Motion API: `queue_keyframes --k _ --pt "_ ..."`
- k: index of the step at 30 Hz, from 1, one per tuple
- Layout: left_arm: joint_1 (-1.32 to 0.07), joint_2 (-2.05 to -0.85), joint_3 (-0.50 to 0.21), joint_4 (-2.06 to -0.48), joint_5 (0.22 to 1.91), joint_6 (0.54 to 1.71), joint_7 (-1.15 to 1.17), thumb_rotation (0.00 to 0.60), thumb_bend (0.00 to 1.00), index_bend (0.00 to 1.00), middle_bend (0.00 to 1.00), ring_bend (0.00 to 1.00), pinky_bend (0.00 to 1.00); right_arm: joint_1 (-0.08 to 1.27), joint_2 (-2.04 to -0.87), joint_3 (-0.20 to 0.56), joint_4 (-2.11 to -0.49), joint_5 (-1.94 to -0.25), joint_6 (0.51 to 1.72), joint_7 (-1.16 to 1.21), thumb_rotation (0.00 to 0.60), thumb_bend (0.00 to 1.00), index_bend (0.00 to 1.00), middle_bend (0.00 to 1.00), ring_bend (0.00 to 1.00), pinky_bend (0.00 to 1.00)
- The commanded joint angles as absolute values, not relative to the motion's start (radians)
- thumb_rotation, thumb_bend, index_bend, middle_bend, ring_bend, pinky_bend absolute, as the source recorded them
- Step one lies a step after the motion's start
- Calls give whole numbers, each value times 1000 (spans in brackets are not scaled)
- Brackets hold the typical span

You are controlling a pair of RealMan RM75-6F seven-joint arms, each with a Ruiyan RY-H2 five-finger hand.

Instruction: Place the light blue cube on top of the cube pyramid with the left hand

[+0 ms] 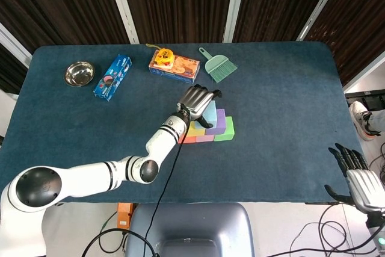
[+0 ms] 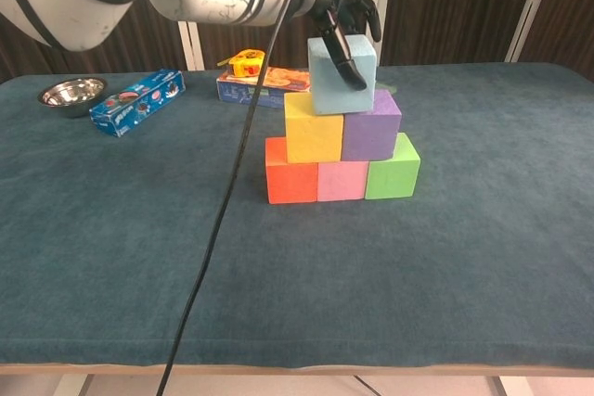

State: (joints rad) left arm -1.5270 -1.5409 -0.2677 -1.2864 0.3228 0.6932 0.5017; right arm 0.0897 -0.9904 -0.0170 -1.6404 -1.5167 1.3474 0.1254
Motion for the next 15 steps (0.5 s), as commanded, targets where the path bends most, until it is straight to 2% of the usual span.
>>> queue_keyframes --k 1,10,15 --pt "-1526 -1535 -267 -1290 311 690 498 548 35 278 410 231 221 89 -991 -16 -1641 -1515 1348 125 600 212 0 0 0 0" --pt "-1529 -1533 -260 -1292 314 683 493 533 14 258 348 184 218 90 -991 -15 -1643 -1511 1345 122 600 211 0 0 0 0" --pt "-1533 -1537 -249 -1291 314 685 501 530 0 256 253 139 214 90 -990 -15 -1644 -1512 1346 125 600 211 0 0 0 0"
